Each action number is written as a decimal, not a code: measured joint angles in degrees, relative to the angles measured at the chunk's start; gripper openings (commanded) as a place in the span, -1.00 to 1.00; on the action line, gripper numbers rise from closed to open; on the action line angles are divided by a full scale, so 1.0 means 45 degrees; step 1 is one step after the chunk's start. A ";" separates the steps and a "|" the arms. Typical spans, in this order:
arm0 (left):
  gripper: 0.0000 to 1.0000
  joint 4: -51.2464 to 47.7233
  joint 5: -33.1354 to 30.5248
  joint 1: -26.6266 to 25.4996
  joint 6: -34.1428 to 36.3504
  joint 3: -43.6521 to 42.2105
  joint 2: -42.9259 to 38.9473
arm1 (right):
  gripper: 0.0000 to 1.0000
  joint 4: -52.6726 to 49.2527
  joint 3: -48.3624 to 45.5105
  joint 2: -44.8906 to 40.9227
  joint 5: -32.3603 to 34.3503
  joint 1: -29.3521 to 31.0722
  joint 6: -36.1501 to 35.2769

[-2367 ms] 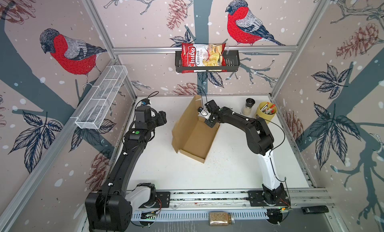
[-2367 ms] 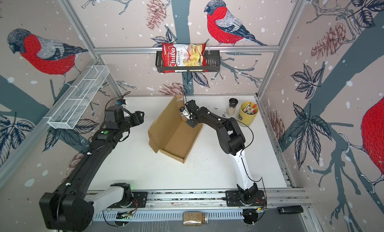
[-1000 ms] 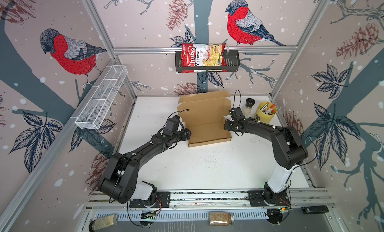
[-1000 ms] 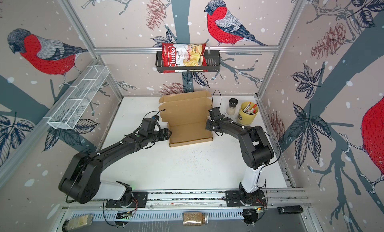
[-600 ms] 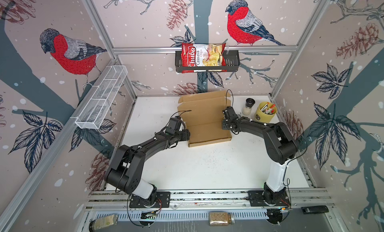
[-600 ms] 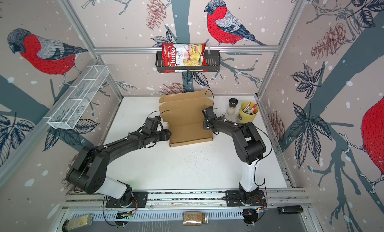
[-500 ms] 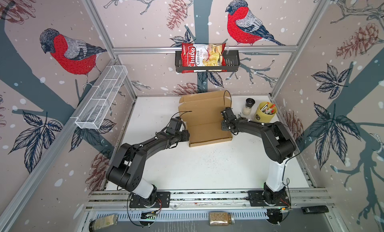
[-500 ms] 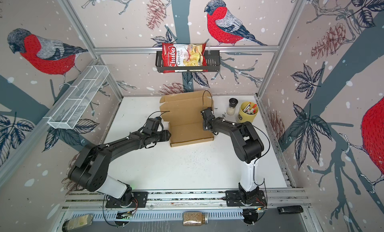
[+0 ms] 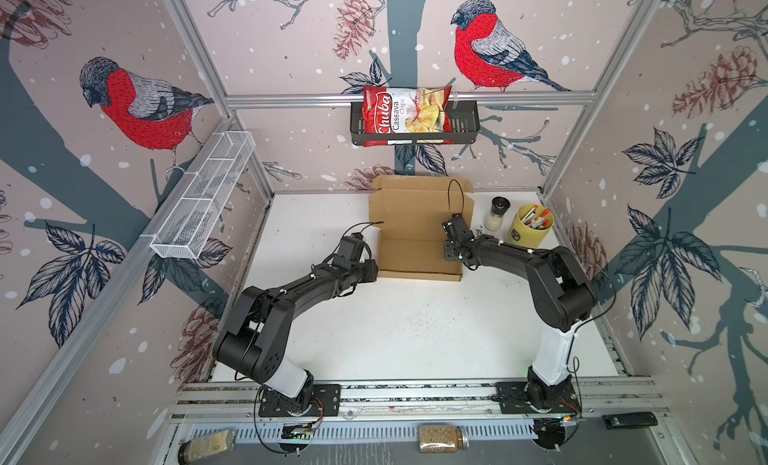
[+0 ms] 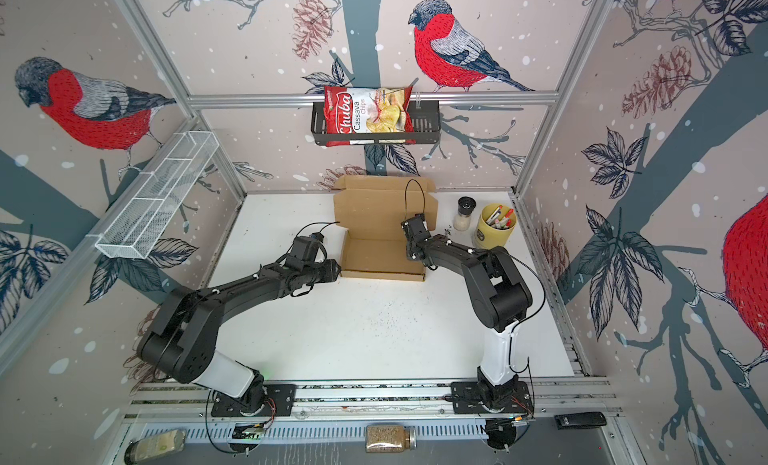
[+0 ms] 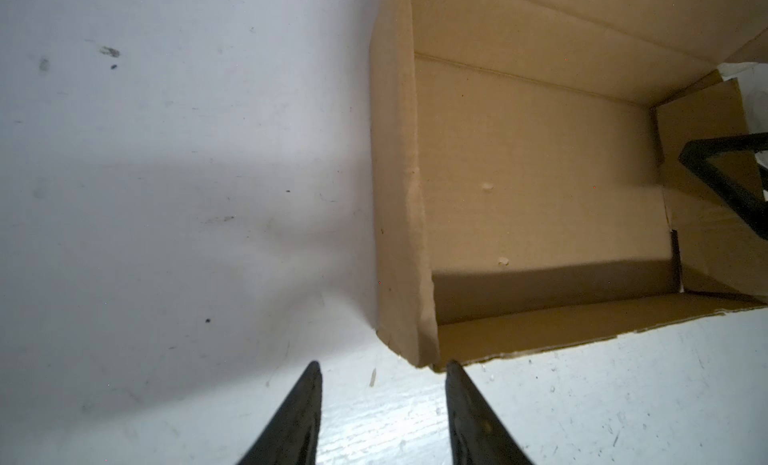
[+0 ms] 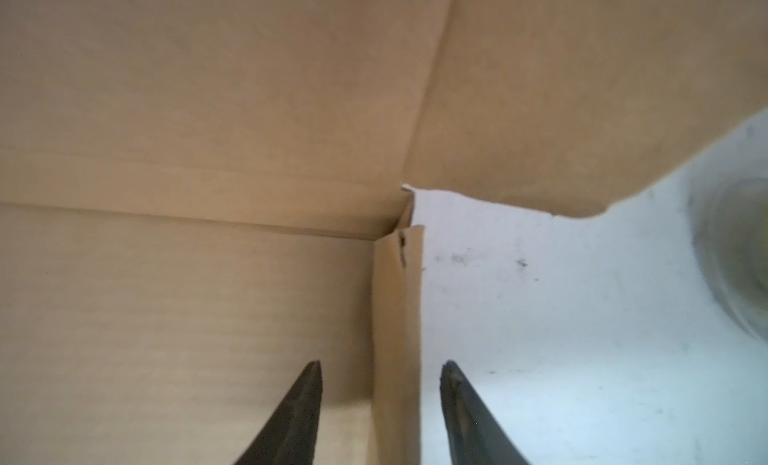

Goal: Fold the paper box

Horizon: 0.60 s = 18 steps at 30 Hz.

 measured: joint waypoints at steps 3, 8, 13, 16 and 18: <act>-0.04 0.0019 0.0078 -0.0010 -0.0005 -0.0015 -0.0078 | -0.02 -0.0083 -0.0520 -0.0398 -0.0476 0.0005 0.0345; -0.06 0.0053 0.0155 -0.0019 -0.0015 -0.0034 -0.0160 | -0.21 -0.0126 -0.1161 -0.0753 -0.0699 0.0019 0.0981; -0.08 0.0049 0.0306 -0.0024 -0.0015 -0.0034 -0.0136 | -0.55 -0.0010 -0.1326 -0.0525 -0.0699 0.0039 0.1326; -0.08 0.0053 0.0359 -0.0029 -0.0015 -0.0044 -0.0151 | -0.29 -0.0005 -0.1370 -0.0418 -0.0699 -0.0039 0.1345; -0.03 0.0044 0.0359 -0.0029 -0.0005 -0.0049 -0.0219 | -0.01 0.0078 -0.1370 -0.0515 -0.0714 -0.0097 0.1350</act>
